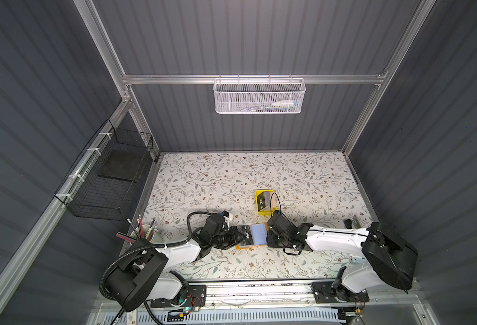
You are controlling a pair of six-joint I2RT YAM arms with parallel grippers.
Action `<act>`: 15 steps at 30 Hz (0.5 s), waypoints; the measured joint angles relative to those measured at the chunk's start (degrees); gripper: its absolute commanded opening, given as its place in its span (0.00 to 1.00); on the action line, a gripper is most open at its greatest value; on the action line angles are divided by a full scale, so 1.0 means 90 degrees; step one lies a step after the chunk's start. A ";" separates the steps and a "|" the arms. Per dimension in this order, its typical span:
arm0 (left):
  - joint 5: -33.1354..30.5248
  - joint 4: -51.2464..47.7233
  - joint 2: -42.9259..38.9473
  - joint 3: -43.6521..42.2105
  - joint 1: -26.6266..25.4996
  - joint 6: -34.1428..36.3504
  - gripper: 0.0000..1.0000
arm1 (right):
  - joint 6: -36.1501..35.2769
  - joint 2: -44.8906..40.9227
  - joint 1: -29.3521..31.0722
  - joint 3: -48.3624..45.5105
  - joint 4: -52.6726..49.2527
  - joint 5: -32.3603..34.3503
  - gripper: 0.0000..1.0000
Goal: Put the credit cards into the card holder
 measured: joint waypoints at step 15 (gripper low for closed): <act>0.0034 0.0219 0.0209 0.0000 0.0051 -0.0083 0.00 | 0.0002 0.0063 0.0061 0.0049 -0.0041 0.0189 0.21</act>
